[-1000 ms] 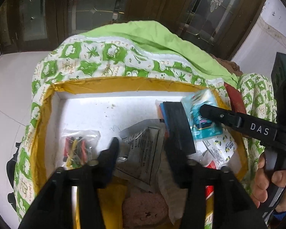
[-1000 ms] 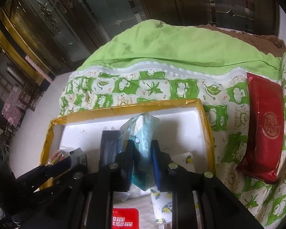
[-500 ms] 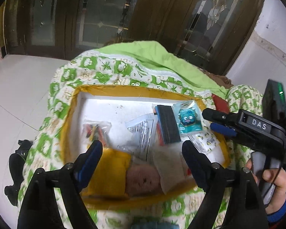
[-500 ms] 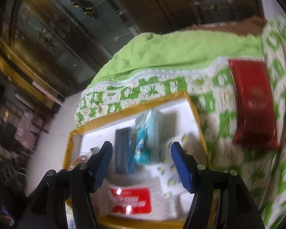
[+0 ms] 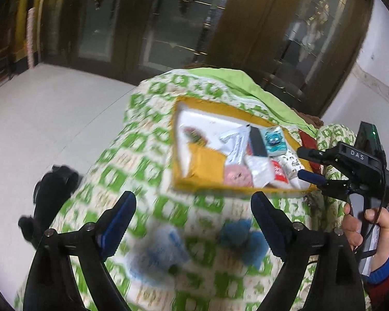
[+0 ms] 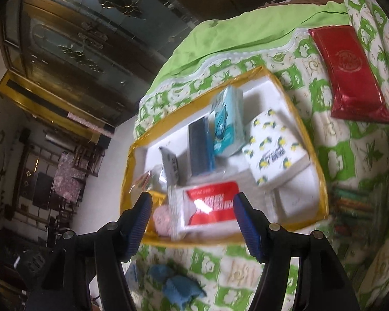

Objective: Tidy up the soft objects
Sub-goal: 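Withdraw both tools from the tray back over the bed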

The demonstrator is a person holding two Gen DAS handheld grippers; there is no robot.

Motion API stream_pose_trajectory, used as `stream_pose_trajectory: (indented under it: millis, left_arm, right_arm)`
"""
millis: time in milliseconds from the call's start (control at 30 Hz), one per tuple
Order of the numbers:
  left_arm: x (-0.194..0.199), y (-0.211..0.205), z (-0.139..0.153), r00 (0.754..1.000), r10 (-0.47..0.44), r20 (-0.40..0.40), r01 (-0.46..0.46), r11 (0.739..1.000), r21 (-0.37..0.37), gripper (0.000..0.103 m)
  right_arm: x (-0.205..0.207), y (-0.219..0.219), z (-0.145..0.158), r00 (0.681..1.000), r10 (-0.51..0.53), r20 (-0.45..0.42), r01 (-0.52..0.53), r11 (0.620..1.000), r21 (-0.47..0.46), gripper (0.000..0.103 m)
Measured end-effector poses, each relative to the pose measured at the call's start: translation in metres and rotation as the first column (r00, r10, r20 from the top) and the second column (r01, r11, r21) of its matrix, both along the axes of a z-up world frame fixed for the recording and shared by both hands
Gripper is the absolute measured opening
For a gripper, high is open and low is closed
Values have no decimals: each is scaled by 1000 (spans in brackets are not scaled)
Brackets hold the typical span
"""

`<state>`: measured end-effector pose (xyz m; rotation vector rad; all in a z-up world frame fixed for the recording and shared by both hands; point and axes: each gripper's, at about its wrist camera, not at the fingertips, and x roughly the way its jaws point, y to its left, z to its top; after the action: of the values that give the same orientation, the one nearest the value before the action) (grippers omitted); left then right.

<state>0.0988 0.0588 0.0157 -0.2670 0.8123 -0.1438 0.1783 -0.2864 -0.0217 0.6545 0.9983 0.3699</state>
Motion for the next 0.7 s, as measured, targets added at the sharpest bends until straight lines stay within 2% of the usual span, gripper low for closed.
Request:
stream_pose_trajectory:
  millis: [133, 433, 700]
  left_arm:
    - [-19, 1, -8, 1000, 16, -6, -16, 1000, -10, 90]
    - [-52, -16, -13, 1000, -21, 2, 21, 1000, 11, 90]
    - [-63, -17, -21, 1000, -14, -17, 14, 1000, 2, 90]
  right_arm:
    - [-17, 4, -6, 1000, 11, -12, -11, 1000, -1, 69]
    - [-54, 18, 7, 997, 42, 71, -31, 990, -140, 69]
    - [-78, 24, 12, 992, 69, 109, -44, 975, -216, 69]
